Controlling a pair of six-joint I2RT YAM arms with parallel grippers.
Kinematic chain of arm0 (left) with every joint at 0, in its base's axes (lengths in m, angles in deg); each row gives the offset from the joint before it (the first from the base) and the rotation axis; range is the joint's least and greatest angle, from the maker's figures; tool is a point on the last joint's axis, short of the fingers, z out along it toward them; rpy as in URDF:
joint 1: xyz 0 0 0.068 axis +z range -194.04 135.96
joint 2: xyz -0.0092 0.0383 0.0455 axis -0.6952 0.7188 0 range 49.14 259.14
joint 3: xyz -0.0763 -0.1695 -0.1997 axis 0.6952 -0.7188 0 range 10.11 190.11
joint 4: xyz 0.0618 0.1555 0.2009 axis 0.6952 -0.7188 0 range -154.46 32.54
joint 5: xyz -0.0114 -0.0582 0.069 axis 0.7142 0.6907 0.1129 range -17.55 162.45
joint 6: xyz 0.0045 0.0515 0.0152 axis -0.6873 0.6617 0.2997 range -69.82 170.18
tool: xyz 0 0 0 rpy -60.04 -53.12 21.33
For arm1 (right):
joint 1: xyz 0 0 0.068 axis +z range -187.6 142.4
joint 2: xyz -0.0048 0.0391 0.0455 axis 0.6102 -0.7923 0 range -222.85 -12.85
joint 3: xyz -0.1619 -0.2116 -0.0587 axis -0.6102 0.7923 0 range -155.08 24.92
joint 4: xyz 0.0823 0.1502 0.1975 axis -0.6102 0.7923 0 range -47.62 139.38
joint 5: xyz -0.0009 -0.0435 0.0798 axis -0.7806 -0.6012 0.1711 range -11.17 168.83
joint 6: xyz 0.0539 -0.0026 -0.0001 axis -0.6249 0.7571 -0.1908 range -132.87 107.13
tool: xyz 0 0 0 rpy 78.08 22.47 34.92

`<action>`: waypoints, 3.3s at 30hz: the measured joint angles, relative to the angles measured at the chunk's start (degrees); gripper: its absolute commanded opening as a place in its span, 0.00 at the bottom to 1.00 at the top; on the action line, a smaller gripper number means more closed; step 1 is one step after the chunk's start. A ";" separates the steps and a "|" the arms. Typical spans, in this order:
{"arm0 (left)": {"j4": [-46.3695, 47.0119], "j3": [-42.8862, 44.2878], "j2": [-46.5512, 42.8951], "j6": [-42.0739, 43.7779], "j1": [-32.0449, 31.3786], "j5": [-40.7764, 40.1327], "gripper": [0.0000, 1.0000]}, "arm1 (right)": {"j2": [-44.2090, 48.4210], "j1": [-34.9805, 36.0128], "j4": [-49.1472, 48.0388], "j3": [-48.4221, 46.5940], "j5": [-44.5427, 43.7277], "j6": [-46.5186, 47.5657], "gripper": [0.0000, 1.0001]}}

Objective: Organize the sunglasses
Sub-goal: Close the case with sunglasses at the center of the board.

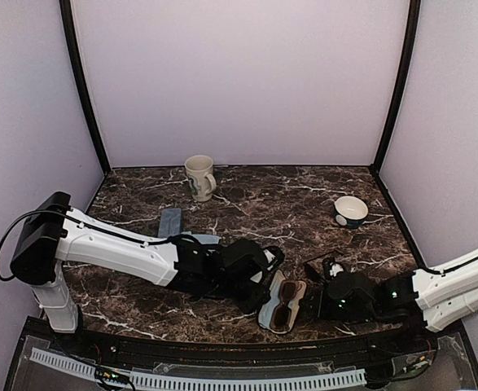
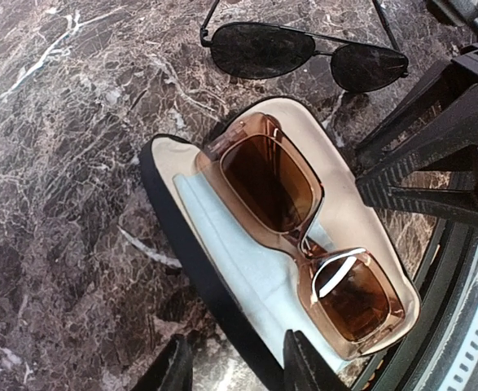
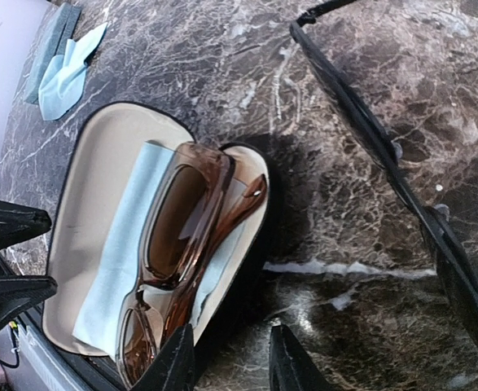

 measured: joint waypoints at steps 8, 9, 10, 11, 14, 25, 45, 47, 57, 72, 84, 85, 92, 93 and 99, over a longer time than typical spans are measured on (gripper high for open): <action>2.58 -1.09 -0.61 -0.92 0.52 3.54 0.34 | -1.03 -0.37 -4.02 2.16 0.74 -0.96 0.30; 2.95 -1.16 -0.70 -0.96 0.52 4.11 0.34 | -1.51 -0.37 -4.68 2.34 0.90 -1.01 0.29; 3.43 -1.18 -0.72 -1.03 0.52 4.52 0.34 | -2.10 -0.37 -5.25 2.43 1.03 -1.01 0.29; 3.91 -1.18 -0.72 -1.05 0.52 5.11 0.34 | -2.78 -0.37 -5.81 2.49 1.14 -1.01 0.29; 5.09 -1.18 -0.72 -1.05 0.52 6.32 0.34 | -4.79 -0.42 -7.32 2.51 1.51 -1.01 0.28; 6.49 -1.18 -0.72 -0.52 0.79 8.63 0.18 | -8.39 -0.57 -11.89 2.60 3.10 -0.76 0.26; 7.93 0.02 0.79 2.86 0.17 11.02 0.10 | -11.69 -0.81 -18.25 3.30 4.63 0.02 0.22; 8.52 0.81 2.03 3.61 -0.79 12.87 0.10 | -12.55 -1.09 -19.65 3.30 4.46 0.26 0.22; 8.33 1.92 6.73 5.22 -2.38 17.99 0.08 | -13.44 -1.40 -23.37 4.39 4.33 0.31 0.20; 6.64 2.67 4.96 5.31 -2.58 15.74 0.09 | 1.25 -1.49 -4.79 3.17 4.59 4.94 0.29; 4.68 2.67 4.81 5.20 -2.25 13.14 0.34 | 0.15 -1.77 -1.03 2.89 5.55 5.97 0.29; 4.72 2.67 4.81 5.03 -2.25 13.05 0.35 | 0.17 -1.77 -1.09 2.89 5.62 5.95 0.29; 4.59 4.37 5.40 4.57 -2.25 10.88 0.37 | 1.66 -1.77 -2.56 4.22 6.23 4.68 0.30; 4.44 5.07 5.70 4.57 -2.25 10.08 0.37 | 2.01 -1.77 -2.67 4.55 6.23 4.24 0.31; 4.04 6.58 7.08 4.46 -2.25 7.76 0.39 | 4.87 -1.97 -3.87 7.19 5.99 0.68 0.33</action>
